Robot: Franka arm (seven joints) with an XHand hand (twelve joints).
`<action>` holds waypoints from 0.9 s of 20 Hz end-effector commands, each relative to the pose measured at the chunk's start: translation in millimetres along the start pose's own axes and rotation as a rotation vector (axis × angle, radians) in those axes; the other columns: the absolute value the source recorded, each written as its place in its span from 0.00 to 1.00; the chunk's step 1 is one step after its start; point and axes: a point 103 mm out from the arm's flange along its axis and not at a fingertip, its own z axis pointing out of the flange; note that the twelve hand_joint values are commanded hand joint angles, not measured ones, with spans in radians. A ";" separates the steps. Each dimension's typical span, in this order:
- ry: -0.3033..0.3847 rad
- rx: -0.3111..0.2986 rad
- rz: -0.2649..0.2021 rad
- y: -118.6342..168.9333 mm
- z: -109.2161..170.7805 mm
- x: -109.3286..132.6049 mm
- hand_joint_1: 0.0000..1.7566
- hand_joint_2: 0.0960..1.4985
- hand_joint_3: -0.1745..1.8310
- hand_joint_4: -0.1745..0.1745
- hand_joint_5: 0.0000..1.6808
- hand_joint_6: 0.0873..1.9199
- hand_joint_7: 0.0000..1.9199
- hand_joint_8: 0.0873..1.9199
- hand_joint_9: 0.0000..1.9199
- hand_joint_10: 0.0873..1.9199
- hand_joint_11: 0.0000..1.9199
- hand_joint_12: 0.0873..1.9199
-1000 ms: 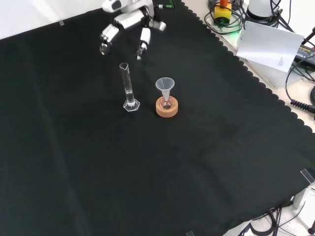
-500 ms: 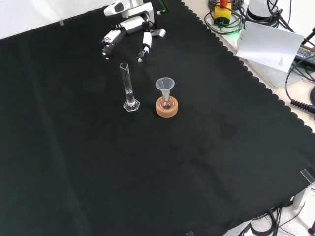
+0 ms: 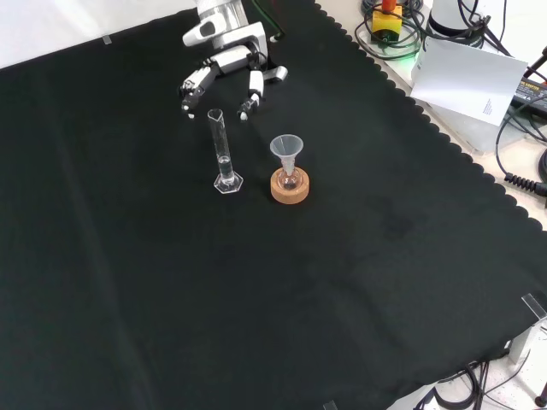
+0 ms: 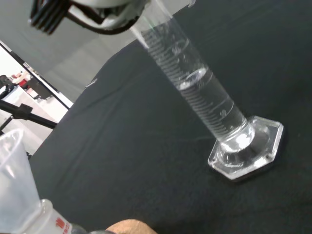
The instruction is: Pick up the graduated cylinder.
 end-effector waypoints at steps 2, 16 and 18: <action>0.079 -0.030 -0.046 14.1 22.2 -0.1 0.54 0.39 0.38 0.48 0.30 0.00 0.22 0.29 0.31 0.27 0.18 0.68; 0.143 -0.029 -0.083 26.9 49.0 0.6 0.55 0.37 0.39 0.47 0.31 0.00 0.25 0.29 0.35 0.25 0.22 0.66; 0.148 -0.032 -0.083 28.8 53.1 1.3 0.55 0.37 0.39 0.47 0.32 0.00 0.25 0.29 0.36 0.25 0.22 0.66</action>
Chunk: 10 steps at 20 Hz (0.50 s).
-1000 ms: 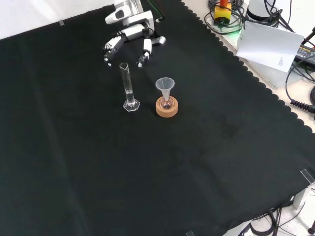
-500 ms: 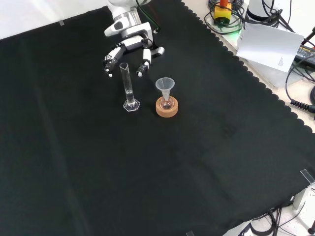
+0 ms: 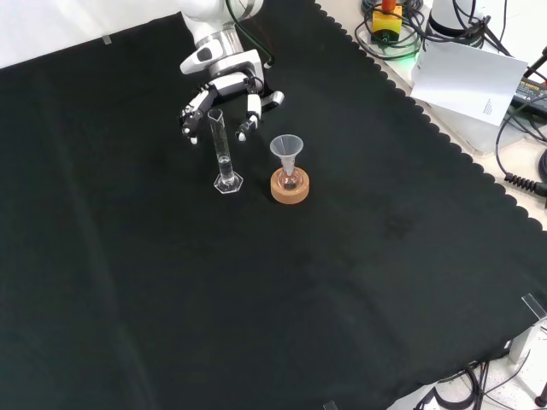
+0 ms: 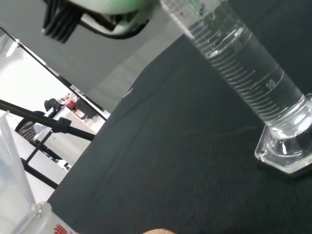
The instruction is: Pick up the graduated cylinder.
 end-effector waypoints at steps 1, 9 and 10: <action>0.019 0.004 -0.010 5.3 13.0 1.3 0.55 0.37 0.39 0.47 0.32 0.00 0.25 0.29 0.36 0.25 0.22 0.66; 0.084 -0.020 -0.022 8.9 17.7 -2.3 0.56 0.37 0.40 0.46 0.33 0.00 0.25 0.29 0.36 0.25 0.23 0.65; 0.089 -0.026 -0.022 9.0 18.3 -2.8 0.56 0.37 0.40 0.46 0.33 0.00 0.25 0.29 0.36 0.25 0.23 0.65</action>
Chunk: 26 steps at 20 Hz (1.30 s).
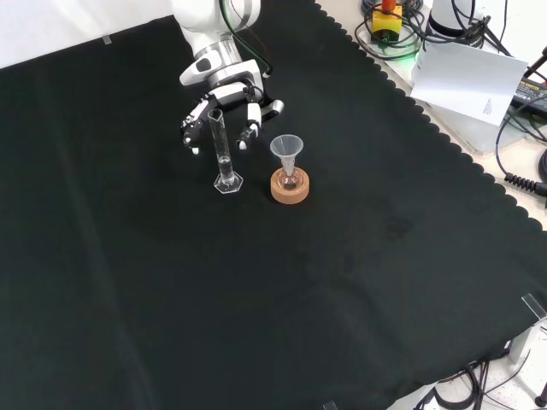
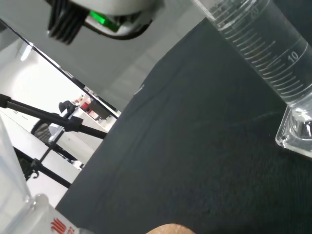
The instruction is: Pick up the graduated cylinder.
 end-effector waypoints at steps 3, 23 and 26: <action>0.065 -0.040 -0.011 3.6 4.5 -1.5 0.56 0.37 0.40 0.46 0.33 0.00 0.26 0.29 0.37 0.25 0.23 0.65; 0.155 -0.043 -0.022 6.0 18.0 -3.1 0.58 0.41 0.39 0.46 0.38 0.02 0.27 0.28 0.40 0.22 0.29 0.62; 0.175 -0.050 -0.021 5.7 17.7 -5.1 0.58 0.42 0.39 0.46 0.38 0.04 0.27 0.28 0.41 0.21 0.30 0.61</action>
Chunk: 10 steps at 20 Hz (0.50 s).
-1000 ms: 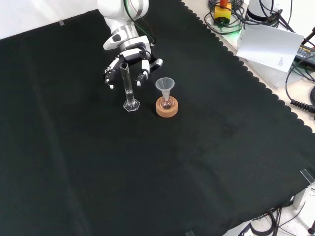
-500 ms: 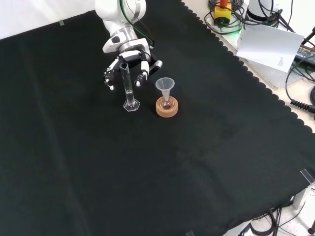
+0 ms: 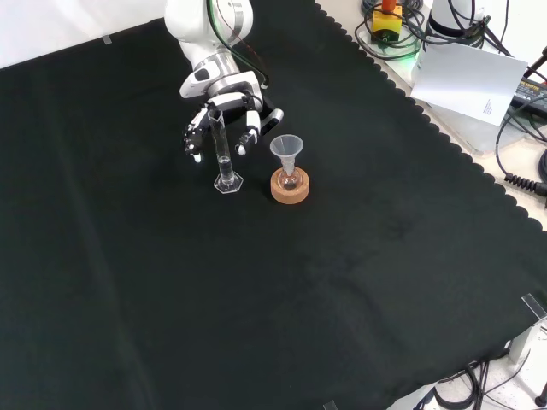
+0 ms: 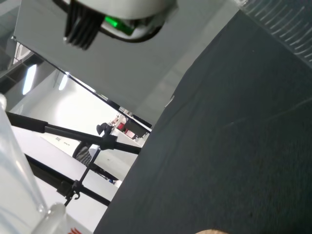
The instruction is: Pick up the graduated cylinder.
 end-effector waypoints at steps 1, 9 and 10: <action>0.028 -0.013 0.002 -0.1 -0.1 -2.2 0.59 0.42 0.39 0.45 0.38 0.04 0.27 0.28 0.41 0.21 0.31 0.60; 0.038 -0.012 0.000 0.2 0.1 -4.8 0.60 0.43 0.38 0.45 0.37 0.09 0.29 0.28 0.46 0.17 0.36 0.57; 0.038 -0.011 0.000 0.3 0.1 -4.8 0.60 0.44 0.38 0.44 0.37 0.10 0.29 0.28 0.46 0.17 0.37 0.56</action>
